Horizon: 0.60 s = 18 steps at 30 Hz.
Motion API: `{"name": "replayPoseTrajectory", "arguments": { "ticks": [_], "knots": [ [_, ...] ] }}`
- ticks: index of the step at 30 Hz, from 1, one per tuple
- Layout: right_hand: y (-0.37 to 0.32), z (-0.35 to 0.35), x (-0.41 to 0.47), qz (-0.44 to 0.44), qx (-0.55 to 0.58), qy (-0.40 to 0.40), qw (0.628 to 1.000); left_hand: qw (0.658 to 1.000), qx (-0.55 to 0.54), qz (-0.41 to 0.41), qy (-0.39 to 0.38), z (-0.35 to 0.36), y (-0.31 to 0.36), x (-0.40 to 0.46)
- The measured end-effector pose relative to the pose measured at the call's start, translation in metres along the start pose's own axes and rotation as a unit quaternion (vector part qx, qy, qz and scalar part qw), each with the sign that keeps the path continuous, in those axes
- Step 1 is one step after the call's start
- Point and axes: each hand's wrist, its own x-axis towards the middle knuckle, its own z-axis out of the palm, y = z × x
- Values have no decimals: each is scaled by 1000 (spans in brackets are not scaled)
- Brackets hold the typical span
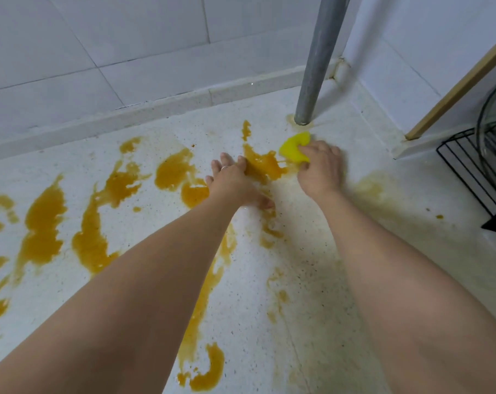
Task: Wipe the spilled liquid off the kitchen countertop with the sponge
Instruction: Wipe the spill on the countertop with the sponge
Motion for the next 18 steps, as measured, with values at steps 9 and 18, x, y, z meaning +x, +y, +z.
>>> {"name": "replayPoseTrajectory", "arguments": {
  "ticks": [9,18],
  "knots": [
    [6,-5,20,54,-17,29,998,1000,18,9,4,3,-6,5],
    [-7,5,21,-17,-14,20,1000,1000,15,16,13,3,-7,5]
  ]
}}
